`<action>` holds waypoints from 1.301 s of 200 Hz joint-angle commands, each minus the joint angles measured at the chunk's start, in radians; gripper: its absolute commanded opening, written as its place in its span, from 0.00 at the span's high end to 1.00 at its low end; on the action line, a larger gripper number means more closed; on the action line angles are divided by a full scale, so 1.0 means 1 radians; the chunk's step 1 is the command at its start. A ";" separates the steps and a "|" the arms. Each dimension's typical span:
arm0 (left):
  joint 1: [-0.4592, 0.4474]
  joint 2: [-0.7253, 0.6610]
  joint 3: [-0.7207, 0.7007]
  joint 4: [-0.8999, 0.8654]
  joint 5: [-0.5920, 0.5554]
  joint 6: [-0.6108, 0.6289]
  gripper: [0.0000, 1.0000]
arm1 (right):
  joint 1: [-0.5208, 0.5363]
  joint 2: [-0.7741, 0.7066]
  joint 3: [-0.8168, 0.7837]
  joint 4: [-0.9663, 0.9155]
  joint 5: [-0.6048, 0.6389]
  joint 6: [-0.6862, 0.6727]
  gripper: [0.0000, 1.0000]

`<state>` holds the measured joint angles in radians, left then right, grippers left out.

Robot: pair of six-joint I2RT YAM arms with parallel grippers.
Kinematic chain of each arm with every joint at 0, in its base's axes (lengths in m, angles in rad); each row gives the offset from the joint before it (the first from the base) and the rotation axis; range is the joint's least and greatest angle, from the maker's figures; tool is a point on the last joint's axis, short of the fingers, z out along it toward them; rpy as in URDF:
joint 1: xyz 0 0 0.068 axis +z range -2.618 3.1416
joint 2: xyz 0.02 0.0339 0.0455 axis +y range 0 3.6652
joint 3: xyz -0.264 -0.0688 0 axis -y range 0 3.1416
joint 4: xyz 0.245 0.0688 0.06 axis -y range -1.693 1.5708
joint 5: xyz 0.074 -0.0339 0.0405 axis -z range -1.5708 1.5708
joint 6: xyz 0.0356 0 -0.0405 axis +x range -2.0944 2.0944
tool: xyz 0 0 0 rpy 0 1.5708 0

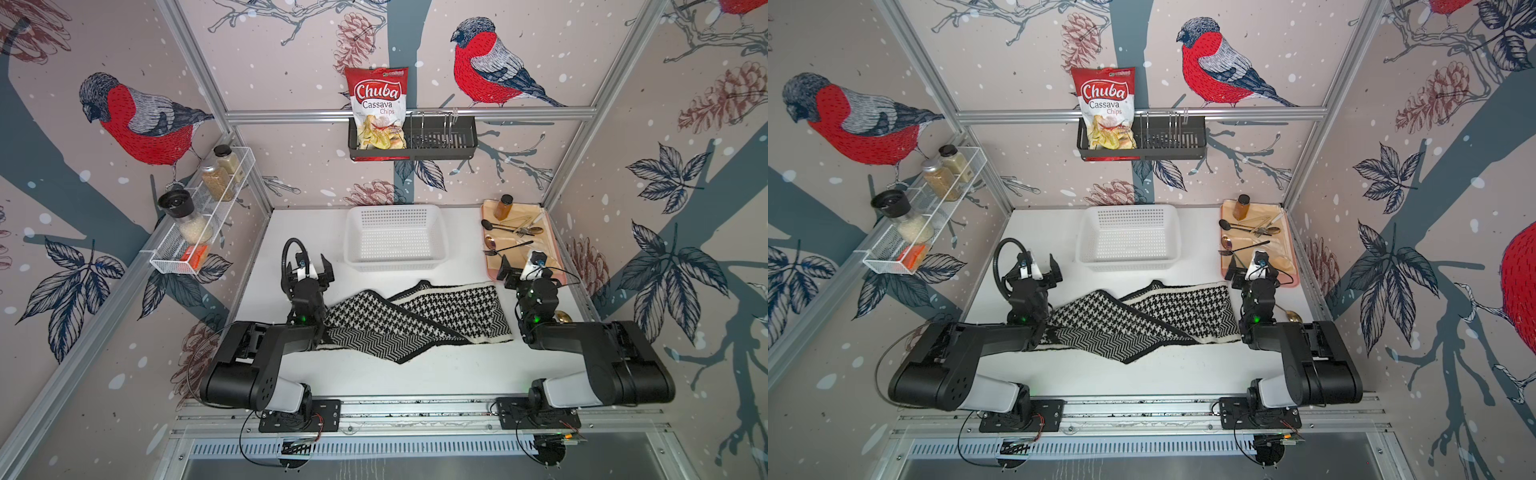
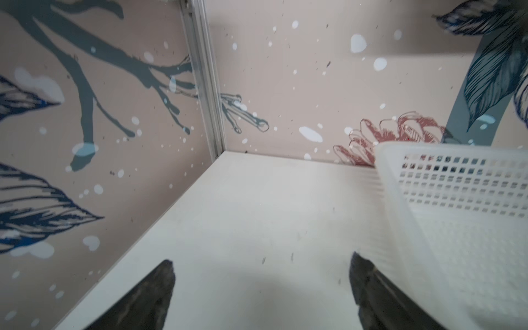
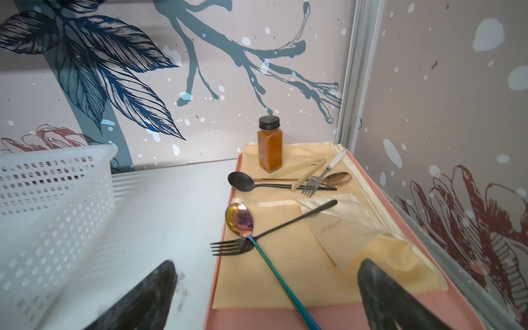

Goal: Roll up the scarf and place it into the basket
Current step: Flatten out the scarf at the center of the board.

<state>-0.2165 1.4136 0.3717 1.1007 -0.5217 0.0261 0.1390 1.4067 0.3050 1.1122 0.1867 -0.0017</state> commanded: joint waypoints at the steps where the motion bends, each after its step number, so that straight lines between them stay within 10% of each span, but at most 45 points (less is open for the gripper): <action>1: -0.060 -0.068 0.120 -0.280 -0.257 -0.061 0.03 | 0.071 -0.041 0.091 -0.273 0.115 -0.021 0.00; 31: -0.078 -0.097 0.414 -0.935 -0.295 -0.441 0.02 | 0.189 -0.080 0.220 -0.518 0.064 0.048 0.00; 94: -0.115 0.002 0.695 -1.610 -0.089 -0.699 0.03 | 0.408 -0.041 0.397 -0.937 -0.232 0.235 0.00; 146: -0.078 -0.151 0.484 -1.614 0.323 -0.777 0.03 | 0.669 0.078 0.472 -1.091 -0.229 0.286 0.00; 226: -0.078 -0.279 0.223 -1.624 0.292 -1.033 0.05 | 0.783 0.185 0.478 -1.096 -0.179 0.381 0.00; 244: -0.063 -0.251 0.205 -1.590 0.249 -1.042 0.16 | 0.783 0.208 0.485 -1.117 -0.156 0.381 0.00; 260: -0.043 -0.204 0.213 -1.570 0.229 -1.038 0.54 | 0.781 0.213 0.481 -1.118 -0.153 0.381 0.00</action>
<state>-0.2817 1.1625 0.5816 -0.5125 -0.2230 -0.9714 0.9211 1.6093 0.7818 0.0185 0.0010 0.3660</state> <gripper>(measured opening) 0.743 0.999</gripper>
